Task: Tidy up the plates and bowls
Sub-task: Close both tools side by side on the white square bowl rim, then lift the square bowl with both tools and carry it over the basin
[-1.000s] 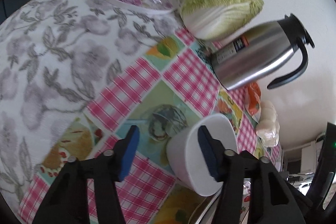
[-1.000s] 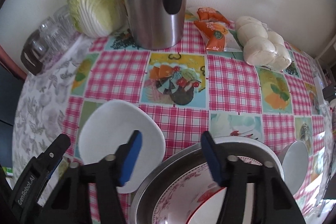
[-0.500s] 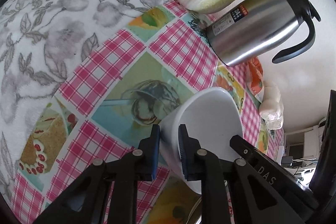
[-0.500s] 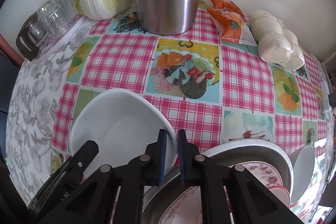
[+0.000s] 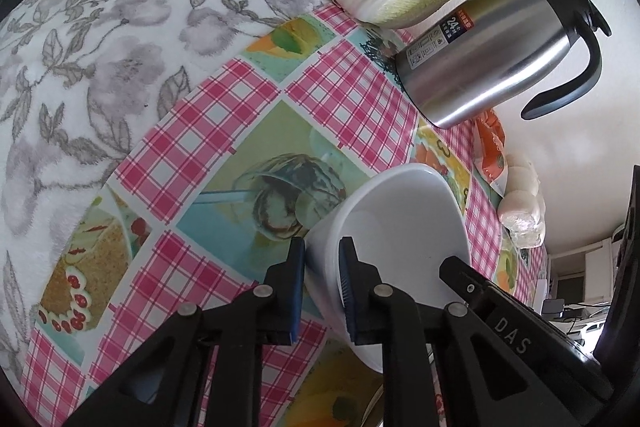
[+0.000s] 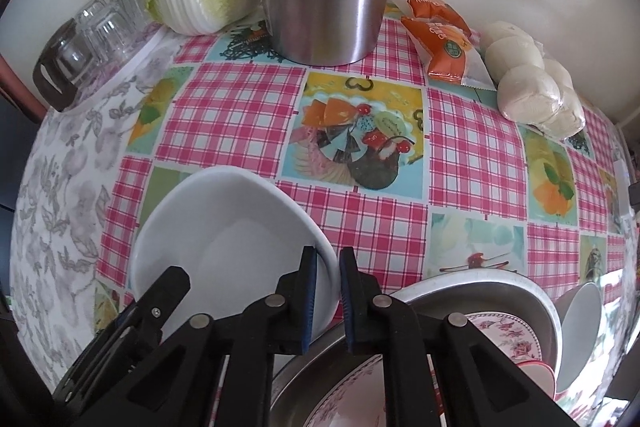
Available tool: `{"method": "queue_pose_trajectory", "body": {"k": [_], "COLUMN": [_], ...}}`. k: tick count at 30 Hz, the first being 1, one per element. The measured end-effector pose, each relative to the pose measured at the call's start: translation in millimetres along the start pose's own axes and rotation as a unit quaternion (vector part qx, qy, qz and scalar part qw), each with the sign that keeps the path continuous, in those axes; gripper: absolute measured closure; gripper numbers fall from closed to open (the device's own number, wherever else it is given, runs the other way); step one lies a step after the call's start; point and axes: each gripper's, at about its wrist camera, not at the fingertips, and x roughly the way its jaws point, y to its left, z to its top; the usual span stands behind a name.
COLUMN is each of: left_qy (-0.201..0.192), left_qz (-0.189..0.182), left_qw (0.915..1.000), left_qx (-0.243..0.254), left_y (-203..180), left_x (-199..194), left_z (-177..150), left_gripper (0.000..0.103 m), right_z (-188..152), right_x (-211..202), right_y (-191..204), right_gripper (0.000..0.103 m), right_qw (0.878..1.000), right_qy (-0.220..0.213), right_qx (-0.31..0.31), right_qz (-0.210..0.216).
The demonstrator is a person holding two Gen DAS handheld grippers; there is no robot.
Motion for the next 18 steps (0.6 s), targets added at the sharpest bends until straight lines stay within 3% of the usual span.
{"method": "queue_pose_trajectory", "body": {"k": [7,18], "left_qy": [-0.038,-0.087], "left_qz": [0.004,-0.007], "left_qw": [0.9992,0.9955], "left_qx": [0.009,0.038], "left_y": [-3.7,-28.0], "left_x": [-32.5,-82.7], "left_z": [4.8,-3.6], "left_gripper": [0.089,0.089], "right_z": [-1.7,-1.6], "right_x": [-11.4,-78.6], "right_y": [1.0,-3.2], "right_gripper": [0.09,0.09], "right_qw": [0.999,0.995], "right_qy": [-0.009,-0.073], "right_qx": [0.004,-0.015], "right_qz": [0.031,0.059]}}
